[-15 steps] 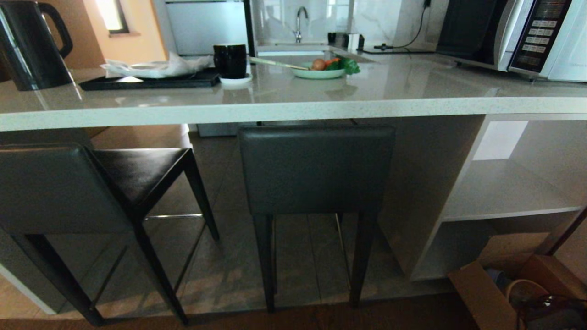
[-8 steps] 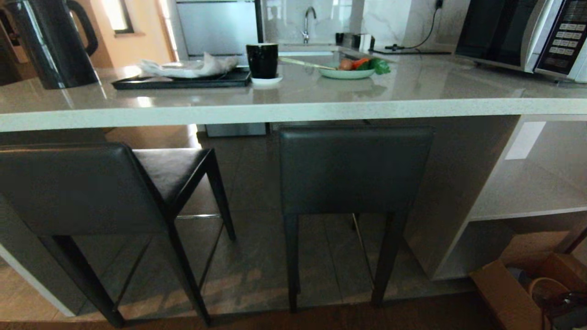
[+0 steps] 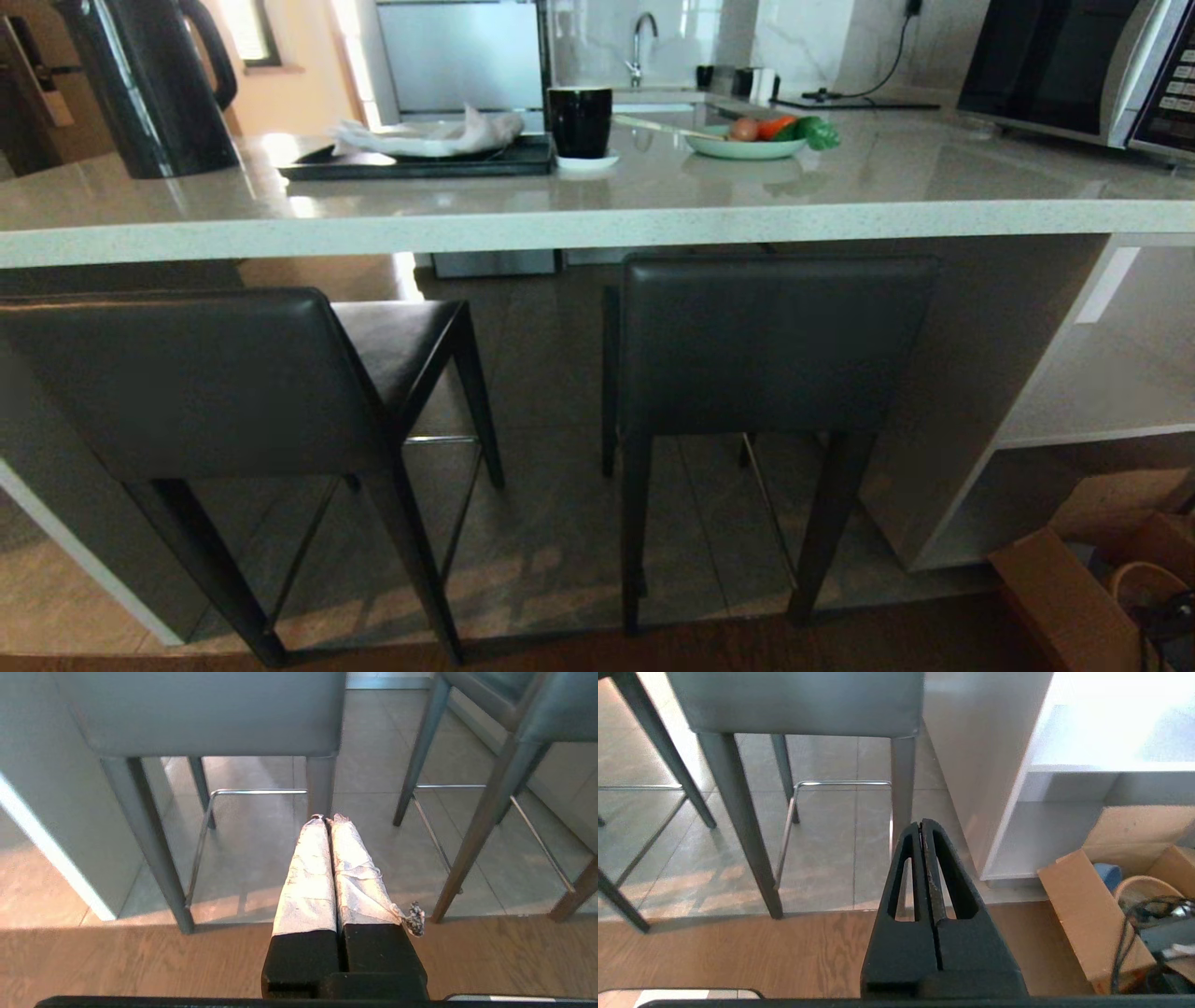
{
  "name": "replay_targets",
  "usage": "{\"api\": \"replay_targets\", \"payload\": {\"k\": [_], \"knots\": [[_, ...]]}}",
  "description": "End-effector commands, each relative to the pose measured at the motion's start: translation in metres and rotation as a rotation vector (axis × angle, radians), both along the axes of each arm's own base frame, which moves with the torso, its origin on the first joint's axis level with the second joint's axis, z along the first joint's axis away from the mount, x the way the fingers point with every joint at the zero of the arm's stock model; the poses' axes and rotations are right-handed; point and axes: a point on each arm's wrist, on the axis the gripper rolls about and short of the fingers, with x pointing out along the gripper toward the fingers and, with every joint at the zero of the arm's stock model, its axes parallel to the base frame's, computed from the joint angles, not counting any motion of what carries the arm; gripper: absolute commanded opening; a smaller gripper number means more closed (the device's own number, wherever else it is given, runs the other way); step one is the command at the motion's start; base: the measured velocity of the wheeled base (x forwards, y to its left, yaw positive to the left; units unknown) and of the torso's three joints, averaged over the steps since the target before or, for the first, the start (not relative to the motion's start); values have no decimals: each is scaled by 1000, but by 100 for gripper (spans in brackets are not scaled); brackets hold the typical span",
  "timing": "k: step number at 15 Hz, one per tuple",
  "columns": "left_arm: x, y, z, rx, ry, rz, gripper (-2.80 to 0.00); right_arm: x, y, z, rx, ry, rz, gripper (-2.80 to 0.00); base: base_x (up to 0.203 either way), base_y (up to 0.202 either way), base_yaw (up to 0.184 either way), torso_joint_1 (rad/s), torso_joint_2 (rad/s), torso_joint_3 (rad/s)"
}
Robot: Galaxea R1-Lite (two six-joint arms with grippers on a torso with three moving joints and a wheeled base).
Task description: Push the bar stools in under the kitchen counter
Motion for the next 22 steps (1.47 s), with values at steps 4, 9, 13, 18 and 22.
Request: {"api": "replay_targets", "payload": {"k": [4, 9, 13, 18, 22], "knots": [[0, 0, 0, 1, 2, -1, -280, 0, 0, 0, 2, 1, -2, -280, 0, 0, 0, 24, -72, -79], [0, 0, 0, 1, 4, -1, -280, 0, 0, 0, 0, 1, 1, -280, 0, 0, 0, 155, -433, -278], [0, 0, 0, 1, 3, -1, -280, 0, 0, 0, 1, 1, 0, -280, 0, 0, 0, 178, -462, -283], [0, 0, 0, 1, 1, 0, -280, 0, 1, 0, -25, 3, 24, -280, 0, 0, 0, 90, -210, -125], [0, 0, 0, 1, 3, 0, -280, 0, 0, 0, -23, 0, 23, -280, 0, 0, 0, 3, -7, -4]]}}
